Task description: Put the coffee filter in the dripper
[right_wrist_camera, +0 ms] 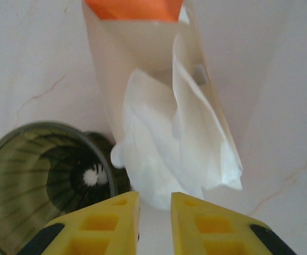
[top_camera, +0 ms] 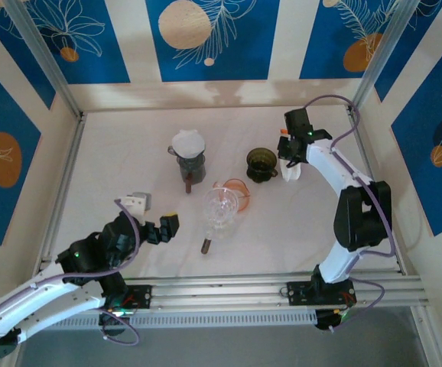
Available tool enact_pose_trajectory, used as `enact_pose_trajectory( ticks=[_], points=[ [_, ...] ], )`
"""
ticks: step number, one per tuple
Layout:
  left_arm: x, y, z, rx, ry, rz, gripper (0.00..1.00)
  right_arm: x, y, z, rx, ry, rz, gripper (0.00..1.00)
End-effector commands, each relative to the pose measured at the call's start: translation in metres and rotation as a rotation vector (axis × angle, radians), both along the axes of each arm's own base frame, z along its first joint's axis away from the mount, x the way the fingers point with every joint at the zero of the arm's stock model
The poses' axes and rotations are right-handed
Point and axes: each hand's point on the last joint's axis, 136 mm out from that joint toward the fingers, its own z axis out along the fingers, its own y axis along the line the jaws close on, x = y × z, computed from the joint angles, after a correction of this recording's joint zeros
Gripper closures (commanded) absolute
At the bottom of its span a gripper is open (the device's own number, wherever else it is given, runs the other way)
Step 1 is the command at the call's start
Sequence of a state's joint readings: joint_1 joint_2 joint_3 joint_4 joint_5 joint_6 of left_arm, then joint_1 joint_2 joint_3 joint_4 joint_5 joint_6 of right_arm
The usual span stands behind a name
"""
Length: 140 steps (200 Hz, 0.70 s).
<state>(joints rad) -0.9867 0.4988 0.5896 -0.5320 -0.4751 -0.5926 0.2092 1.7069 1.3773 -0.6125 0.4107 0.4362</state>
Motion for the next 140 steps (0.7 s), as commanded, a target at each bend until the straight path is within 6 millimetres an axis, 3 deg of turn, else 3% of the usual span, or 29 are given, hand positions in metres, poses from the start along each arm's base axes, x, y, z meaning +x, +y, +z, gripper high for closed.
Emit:
enact_pose_trajectory(
  ticks=[1, 51, 140],
  points=[
    [0.002, 0.0, 0.004, 0.005, -0.021, 0.011, 0.0, 0.011, -0.011, 0.004, -0.054, -0.011, -0.01, 0.76],
    [0.005, 0.0, 0.004, 0.025, -0.03, 0.011, 0.0, 0.021, -0.007, -0.004, -0.061, 0.003, 0.005, 0.77],
    [0.005, -0.002, -0.001, 0.03, -0.026, 0.01, 0.0, 0.031, 0.006, 0.007, -0.141, -0.04, 0.094, 0.78]
  ],
)
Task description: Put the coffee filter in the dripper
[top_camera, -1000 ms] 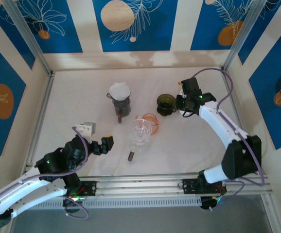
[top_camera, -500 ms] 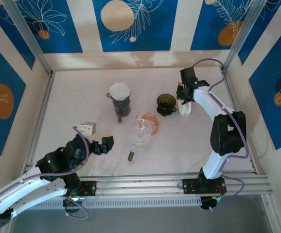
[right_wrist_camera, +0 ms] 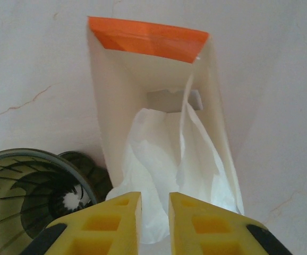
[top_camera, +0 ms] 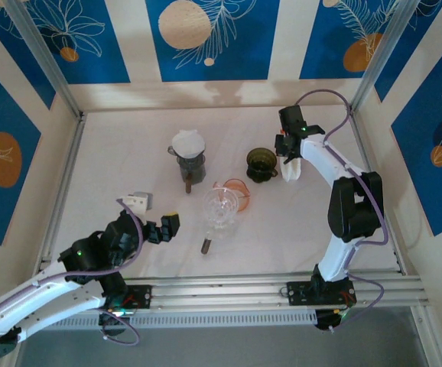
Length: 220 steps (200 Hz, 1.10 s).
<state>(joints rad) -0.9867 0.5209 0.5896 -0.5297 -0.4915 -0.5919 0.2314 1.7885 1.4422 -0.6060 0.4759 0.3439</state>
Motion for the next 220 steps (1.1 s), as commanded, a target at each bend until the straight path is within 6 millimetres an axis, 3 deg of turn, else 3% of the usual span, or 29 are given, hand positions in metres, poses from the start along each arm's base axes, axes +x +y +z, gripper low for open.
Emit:
enact_pose_trajectory(
  ticks=[1, 143, 220],
  points=[
    [0.003, -0.002, 0.003, 0.008, -0.03, -0.004, 0.0, 0.013, 0.003, 0.014, -0.035, -0.043, 0.03, 0.78],
    [0.004, -0.004, 0.003, 0.01, -0.026, -0.002, 0.0, 0.024, -0.003, 0.001, -0.049, 0.0, 0.024, 0.75],
    [0.004, -0.006, 0.002, 0.007, -0.021, -0.006, 0.0, 0.025, 0.003, 0.025, -0.052, -0.067, 0.05, 0.75]
  ],
)
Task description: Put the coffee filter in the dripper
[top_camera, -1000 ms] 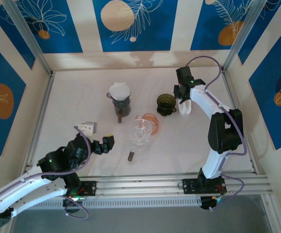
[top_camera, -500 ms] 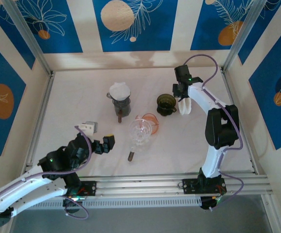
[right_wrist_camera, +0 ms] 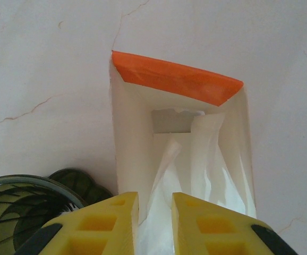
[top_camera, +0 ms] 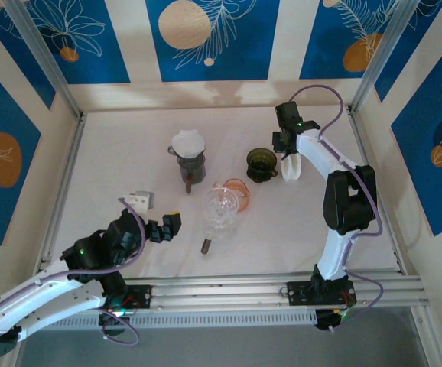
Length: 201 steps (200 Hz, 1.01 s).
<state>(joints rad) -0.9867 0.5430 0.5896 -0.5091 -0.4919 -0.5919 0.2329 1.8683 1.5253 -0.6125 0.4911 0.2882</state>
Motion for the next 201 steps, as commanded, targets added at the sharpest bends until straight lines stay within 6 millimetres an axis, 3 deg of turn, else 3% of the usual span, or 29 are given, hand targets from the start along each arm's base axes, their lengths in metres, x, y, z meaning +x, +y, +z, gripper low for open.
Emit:
enact_pose_trajectory(
  ticks=[1, 92, 161, 201],
  points=[
    [0.002, -0.002, 0.002, 0.007, -0.021, -0.007, 0.0, 0.005, 0.001, 0.029, -0.008, -0.072, 0.011, 0.75],
    [0.001, -0.002, 0.0, 0.003, -0.016, -0.006, 0.0, 0.001, -0.003, 0.019, -0.02, -0.051, 0.008, 0.76],
    [0.002, -0.004, 0.001, -0.001, -0.016, -0.009, 0.0, 0.0, 0.001, 0.04, -0.005, -0.116, 0.029, 0.75],
    [0.002, -0.004, -0.001, 0.004, -0.012, -0.009, 0.0, -0.004, -0.001, 0.019, -0.005, -0.041, 0.03, 0.75]
  ],
)
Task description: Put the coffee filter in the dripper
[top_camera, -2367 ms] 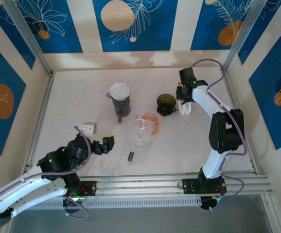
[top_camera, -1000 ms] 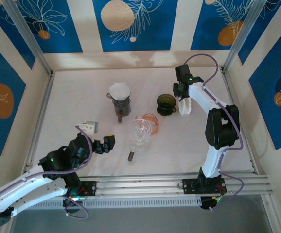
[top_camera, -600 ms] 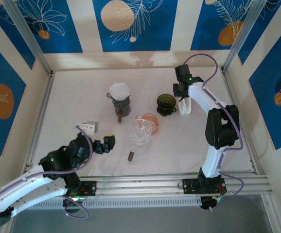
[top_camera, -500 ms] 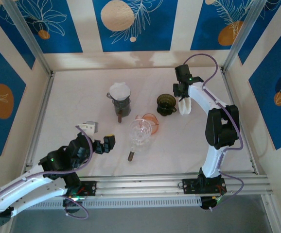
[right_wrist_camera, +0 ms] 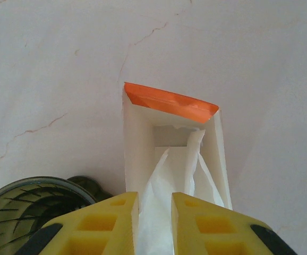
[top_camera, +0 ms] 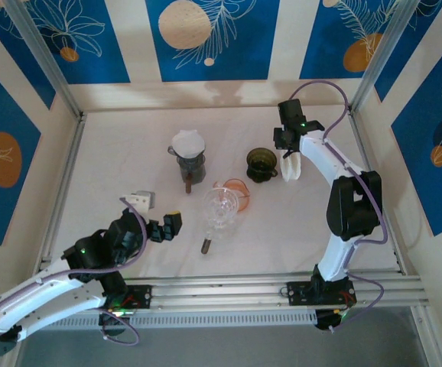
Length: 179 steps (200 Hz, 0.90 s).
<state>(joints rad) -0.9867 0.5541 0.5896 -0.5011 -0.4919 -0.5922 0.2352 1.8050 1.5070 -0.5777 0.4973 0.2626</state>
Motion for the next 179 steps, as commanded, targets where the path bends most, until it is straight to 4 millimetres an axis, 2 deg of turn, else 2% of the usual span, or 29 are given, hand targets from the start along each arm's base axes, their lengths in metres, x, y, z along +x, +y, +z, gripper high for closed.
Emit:
enact_pose_trajectory(
  ticks=[1, 47, 179],
  points=[
    [0.001, -0.002, 0.0, 0.002, -0.014, -0.009, 0.0, -0.004, -0.002, -0.008, -0.006, 0.038, 0.01, 0.75],
    [-0.001, 0.001, 0.0, 0.003, -0.017, -0.004, 0.0, -0.007, -0.009, -0.025, -0.008, 0.076, -0.013, 0.76],
    [0.0, 0.002, 0.001, 0.0, -0.02, -0.001, 0.0, -0.008, -0.009, -0.036, -0.009, 0.113, -0.013, 0.79]
  ],
)
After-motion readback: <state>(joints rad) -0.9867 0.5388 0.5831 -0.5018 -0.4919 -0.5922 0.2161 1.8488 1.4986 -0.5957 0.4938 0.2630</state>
